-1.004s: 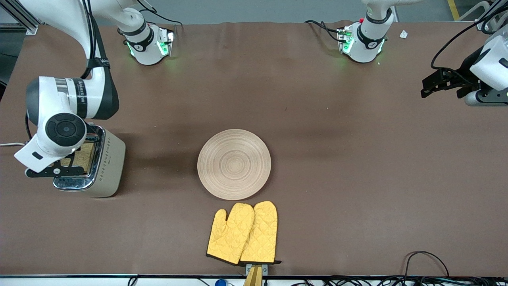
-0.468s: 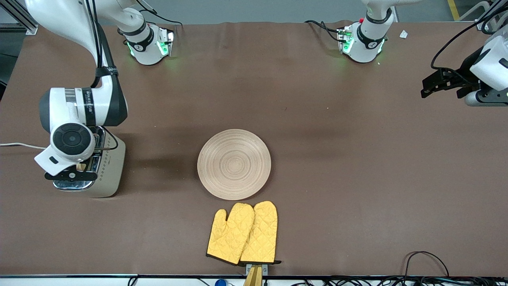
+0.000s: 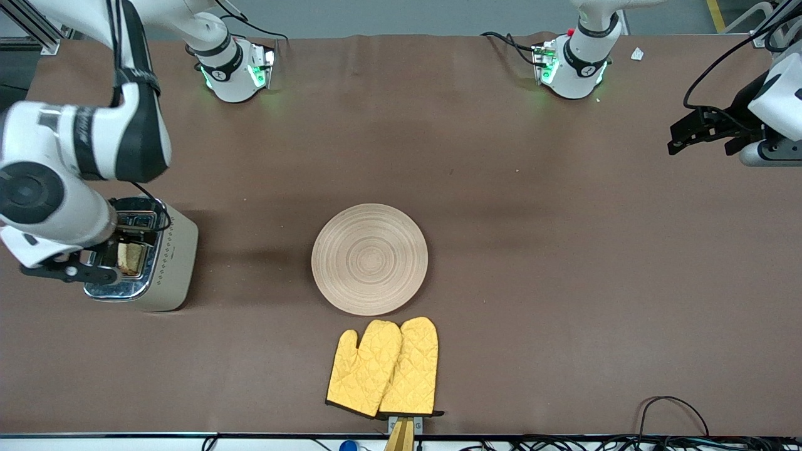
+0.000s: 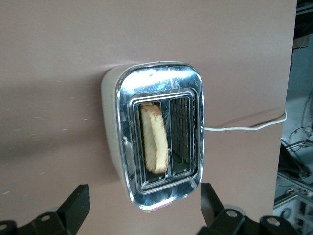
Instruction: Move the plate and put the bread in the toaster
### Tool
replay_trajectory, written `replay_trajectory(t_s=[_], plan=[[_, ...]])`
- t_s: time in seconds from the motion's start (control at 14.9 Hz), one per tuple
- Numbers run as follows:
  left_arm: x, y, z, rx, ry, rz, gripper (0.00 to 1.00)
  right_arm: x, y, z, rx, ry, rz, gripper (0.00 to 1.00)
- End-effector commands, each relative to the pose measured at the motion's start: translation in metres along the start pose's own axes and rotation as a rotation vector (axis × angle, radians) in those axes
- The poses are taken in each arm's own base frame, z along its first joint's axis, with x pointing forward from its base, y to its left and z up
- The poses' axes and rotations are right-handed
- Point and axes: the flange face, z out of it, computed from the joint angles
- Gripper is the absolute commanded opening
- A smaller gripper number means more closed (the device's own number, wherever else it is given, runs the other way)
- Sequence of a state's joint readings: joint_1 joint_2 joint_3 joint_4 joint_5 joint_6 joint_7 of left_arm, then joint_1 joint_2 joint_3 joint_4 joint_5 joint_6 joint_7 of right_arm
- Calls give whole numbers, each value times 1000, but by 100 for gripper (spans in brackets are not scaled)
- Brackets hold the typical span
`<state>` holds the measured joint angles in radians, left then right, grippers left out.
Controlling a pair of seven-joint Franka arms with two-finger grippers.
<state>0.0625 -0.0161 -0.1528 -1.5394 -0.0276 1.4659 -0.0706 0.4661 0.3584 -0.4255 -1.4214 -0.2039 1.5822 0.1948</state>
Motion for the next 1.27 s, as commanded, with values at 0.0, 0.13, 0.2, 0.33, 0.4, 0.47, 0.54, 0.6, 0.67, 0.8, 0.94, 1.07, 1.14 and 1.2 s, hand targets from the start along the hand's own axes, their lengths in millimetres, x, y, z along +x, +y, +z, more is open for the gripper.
replay_trajectory(t_s=[0.0, 0.13, 0.2, 0.33, 0.4, 0.47, 0.54, 0.6, 0.67, 0.8, 0.94, 1.07, 1.14, 1.2], plan=[[5, -1, -6, -7, 7, -3, 100, -10, 20, -41, 86, -11, 29, 100], [5, -2, -6, -7, 7, -5, 100, -24, 38, -68, 122, 20, 18, 100], [5, -2, -6, -7, 7, -3, 100, -31, 49, -79, 136, 38, 18, 100], [5, -3, -6, -9, 7, -3, 100, -41, 84, -89, 186, 48, 47, 100], [5, -3, -6, -7, 7, -2, 100, -47, 100, -96, 240, 60, 44, 100], [5, -2, -6, -5, 7, 1, 100, -56, 127, -103, 273, 93, 13, 100], [5, -2, -6, -5, 7, 4, 100, -64, 142, -107, 285, 111, -35, 100], [4, -2, -7, -3, 8, 4, 100, -74, 157, -112, 297, 125, -55, 100], [2, -2, -6, -1, 7, 1, 100, -83, 169, -119, 306, 140, -60, 100], [-2, 1, -10, 53, 19, 13, 100, -97, 187, -120, 324, 131, -71, 100], [0, 7, -4, 73, 36, 29, 100, -117, 192, -113, 365, 129, -83, 100], [-5, 11, 2, 73, 69, 37, 100, -131, 180, -114, 367, 154, -104, 100], [-4, 11, 3, 62, 75, 33, 100, -135, 174, -114, 364, 165, -110, 100], [-2, 9, 3, 50, 74, 35, 100, -136, 170, -115, 363, 171, -107, 100]])
